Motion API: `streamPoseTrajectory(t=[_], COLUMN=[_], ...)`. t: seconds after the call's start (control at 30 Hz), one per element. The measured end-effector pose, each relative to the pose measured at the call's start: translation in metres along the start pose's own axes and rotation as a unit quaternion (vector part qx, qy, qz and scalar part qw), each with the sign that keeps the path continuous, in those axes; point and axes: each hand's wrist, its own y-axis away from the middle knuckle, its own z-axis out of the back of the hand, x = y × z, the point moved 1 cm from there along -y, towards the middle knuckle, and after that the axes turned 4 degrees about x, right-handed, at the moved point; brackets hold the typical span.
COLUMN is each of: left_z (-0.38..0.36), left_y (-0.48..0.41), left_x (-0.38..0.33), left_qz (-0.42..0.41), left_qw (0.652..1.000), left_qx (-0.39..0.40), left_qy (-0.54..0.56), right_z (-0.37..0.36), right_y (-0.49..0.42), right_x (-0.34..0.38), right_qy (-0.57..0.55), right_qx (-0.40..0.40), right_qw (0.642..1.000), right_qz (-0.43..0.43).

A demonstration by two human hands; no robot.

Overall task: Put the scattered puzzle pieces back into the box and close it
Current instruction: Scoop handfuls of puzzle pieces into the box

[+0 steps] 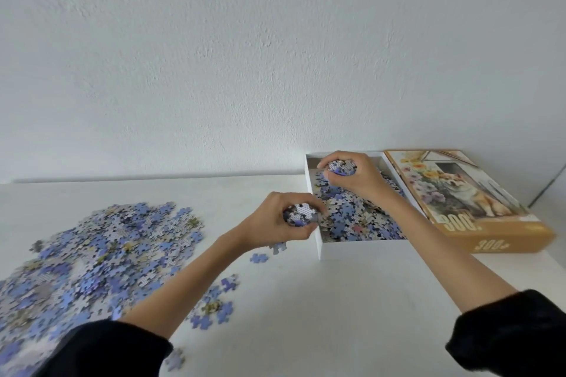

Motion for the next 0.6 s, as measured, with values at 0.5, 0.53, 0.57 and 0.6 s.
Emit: streamPoseTrajectory(t=[0.5, 0.53, 0.57, 0.6], left_z=[-0.063, -0.064, -0.064, -0.065], left_y=[-0.104, -0.107, -0.109, -0.111], left_x=[0.037, 0.04, 0.043, 0.045], left_qz=[-0.04, -0.048, -0.057, -0.068], left_qw=[0.989, 0.985, 0.98, 0.975], left_qx=[0.095, 0.092, 0.09, 0.089], left_qy=[-0.11, -0.139, -0.169, -0.192], right_z=[0.039, 0.04, 0.041, 0.042], right_y=[-0.019, -0.019, -0.019, -0.019], right_x=[-0.087, -0.092, -0.095, -0.098], right_qy=[0.071, 0.074, 0.075, 0.073], right_qx=[-0.033, -0.031, -0.033, -0.036], right_qw=[0.995, 0.995, 0.994, 0.995], right_qz=[-0.061, -0.066, -0.067, -0.064])
